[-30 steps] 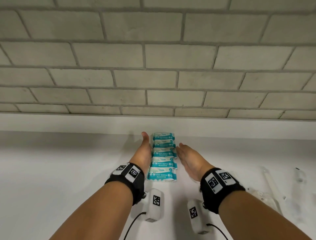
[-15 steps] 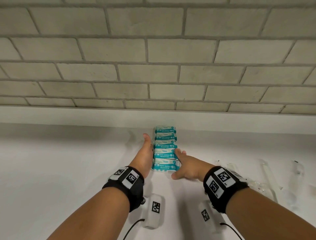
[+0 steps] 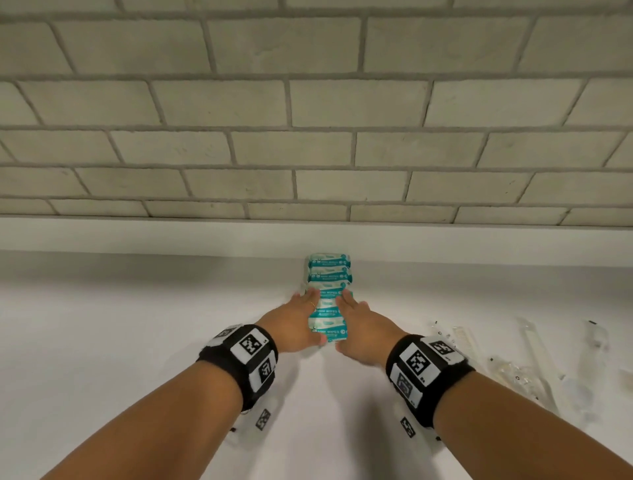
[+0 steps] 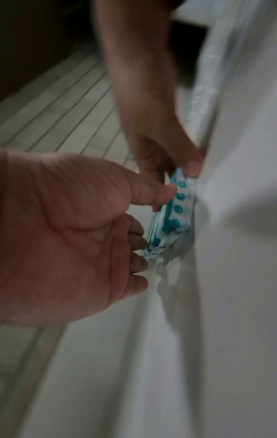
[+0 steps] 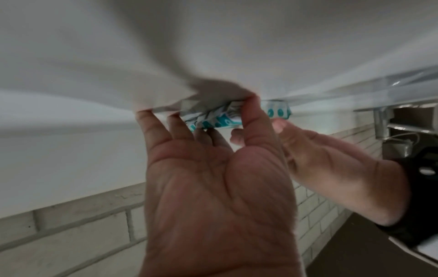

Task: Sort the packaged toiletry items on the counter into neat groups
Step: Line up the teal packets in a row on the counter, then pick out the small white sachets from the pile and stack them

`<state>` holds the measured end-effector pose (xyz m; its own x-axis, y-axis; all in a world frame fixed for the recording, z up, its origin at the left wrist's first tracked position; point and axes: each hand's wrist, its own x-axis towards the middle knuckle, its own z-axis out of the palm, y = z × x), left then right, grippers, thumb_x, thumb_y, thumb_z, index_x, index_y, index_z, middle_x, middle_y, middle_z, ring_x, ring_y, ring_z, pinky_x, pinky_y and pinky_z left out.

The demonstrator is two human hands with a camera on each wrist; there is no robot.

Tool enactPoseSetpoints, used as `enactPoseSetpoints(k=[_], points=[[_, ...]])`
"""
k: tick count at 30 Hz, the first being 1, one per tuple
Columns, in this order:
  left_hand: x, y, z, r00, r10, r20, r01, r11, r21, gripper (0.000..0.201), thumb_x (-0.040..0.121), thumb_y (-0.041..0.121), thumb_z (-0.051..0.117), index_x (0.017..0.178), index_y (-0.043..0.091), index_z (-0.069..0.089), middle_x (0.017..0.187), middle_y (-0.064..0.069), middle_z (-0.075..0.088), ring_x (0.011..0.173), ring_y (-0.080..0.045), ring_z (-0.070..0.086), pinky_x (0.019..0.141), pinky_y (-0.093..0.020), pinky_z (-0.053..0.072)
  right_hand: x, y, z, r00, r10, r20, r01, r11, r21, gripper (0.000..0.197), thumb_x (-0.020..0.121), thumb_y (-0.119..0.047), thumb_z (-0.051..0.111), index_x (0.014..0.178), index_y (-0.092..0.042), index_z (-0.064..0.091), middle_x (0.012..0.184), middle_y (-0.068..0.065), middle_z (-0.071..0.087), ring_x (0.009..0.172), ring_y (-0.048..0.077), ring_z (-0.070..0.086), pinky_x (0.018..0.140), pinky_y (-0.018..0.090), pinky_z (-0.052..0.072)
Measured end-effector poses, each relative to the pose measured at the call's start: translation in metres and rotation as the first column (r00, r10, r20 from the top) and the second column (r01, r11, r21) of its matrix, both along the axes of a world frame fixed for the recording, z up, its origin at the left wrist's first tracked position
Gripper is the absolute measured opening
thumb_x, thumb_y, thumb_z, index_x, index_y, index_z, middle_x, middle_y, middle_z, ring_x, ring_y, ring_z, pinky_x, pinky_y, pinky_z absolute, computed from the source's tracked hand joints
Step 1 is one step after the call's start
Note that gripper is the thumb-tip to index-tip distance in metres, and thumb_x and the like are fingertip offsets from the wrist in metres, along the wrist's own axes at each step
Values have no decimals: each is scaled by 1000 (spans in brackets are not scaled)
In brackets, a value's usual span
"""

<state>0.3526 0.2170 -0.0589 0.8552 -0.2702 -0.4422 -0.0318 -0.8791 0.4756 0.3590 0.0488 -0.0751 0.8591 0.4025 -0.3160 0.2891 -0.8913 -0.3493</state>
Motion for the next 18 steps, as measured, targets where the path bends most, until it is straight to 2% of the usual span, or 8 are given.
enactPoseSetpoints(k=[2, 5, 7, 9, 10, 12, 14, 18], points=[[1, -2, 3, 995, -92, 28, 85, 979, 186, 91, 91, 48, 53, 154, 17, -5, 162, -1, -6, 149, -25, 1, 120, -37, 16, 5, 2, -4, 1000, 16, -6, -16, 999, -28, 87, 82, -33, 52, 153, -22, 4, 162, 4, 4, 142, 31, 23, 108, 53, 36], [6, -8, 6, 995, -99, 5, 95, 966, 242, 90, 91, 50, 52, 154, 18, -4, 162, -3, -8, 149, -30, -2, 119, -39, 12, 4, 1, 2, 999, 6, -36, -8, 999, -49, 91, 83, -28, 58, 154, -20, 2, 162, 3, 1, 143, 29, 23, 110, 48, 35], [4, -11, 9, 994, -97, 42, 84, 968, 236, 86, 91, 49, 52, 154, 22, -1, 162, -4, -4, 148, -32, -3, 120, -44, 10, -1, -4, 14, 995, -7, -98, 8, 1000, 9, 99, 81, -28, 64, 154, -18, -2, 162, 2, 4, 140, 24, 31, 109, 37, 37], [2, -11, 5, 987, -104, 125, 75, 974, 213, 81, 92, 48, 51, 154, 24, 4, 162, -6, 0, 148, -32, -5, 120, -48, 6, -7, -17, 34, 988, -9, -153, 30, 990, 137, 92, 83, -24, 67, 154, -16, 8, 155, 6, 29, 124, 18, 49, 97, 26, 42], [0, -11, 3, 981, -98, 167, 65, 979, 193, 81, 92, 49, 50, 154, 23, 5, 162, -7, 0, 149, -30, -7, 121, -47, 4, -12, -27, 46, 985, -6, -171, 40, 981, 190, 83, 85, -23, 67, 152, -17, 18, 146, 6, 42, 121, 17, 52, 96, 25, 42], [-9, -15, 2, 977, -46, 210, 13, 988, 155, 83, 91, 52, 49, 155, 19, 8, 162, -6, 0, 149, -27, -9, 121, -42, 2, -23, -56, 67, 982, -32, -187, 72, 974, 215, 73, 88, -27, 67, 150, -21, 29, 144, 6, 48, 129, 18, 49, 105, 28, 38], [-26, -26, 8, 974, -20, 225, -4, 994, 106, 77, 92, 49, 52, 153, 18, 17, 162, -5, 7, 150, -23, -4, 121, -36, 5, -36, -94, 82, 983, -80, -168, 102, 986, 129, 61, 90, -32, 64, 145, -22, 40, 142, 3, 51, 128, 17, 50, 110, 31, 35], [-70, -67, 24, 974, -98, 204, 83, 993, 82, 66, 90, 53, 53, 147, 26, 34, 156, 3, 30, 145, -18, 23, 117, -30, 18, -82, -174, 112, 981, -172, -90, 165, 983, -82, 41, 92, -37, 59, 131, -28, 54, 128, -7, 59, 116, 15, 54, 101, 30, 40]])
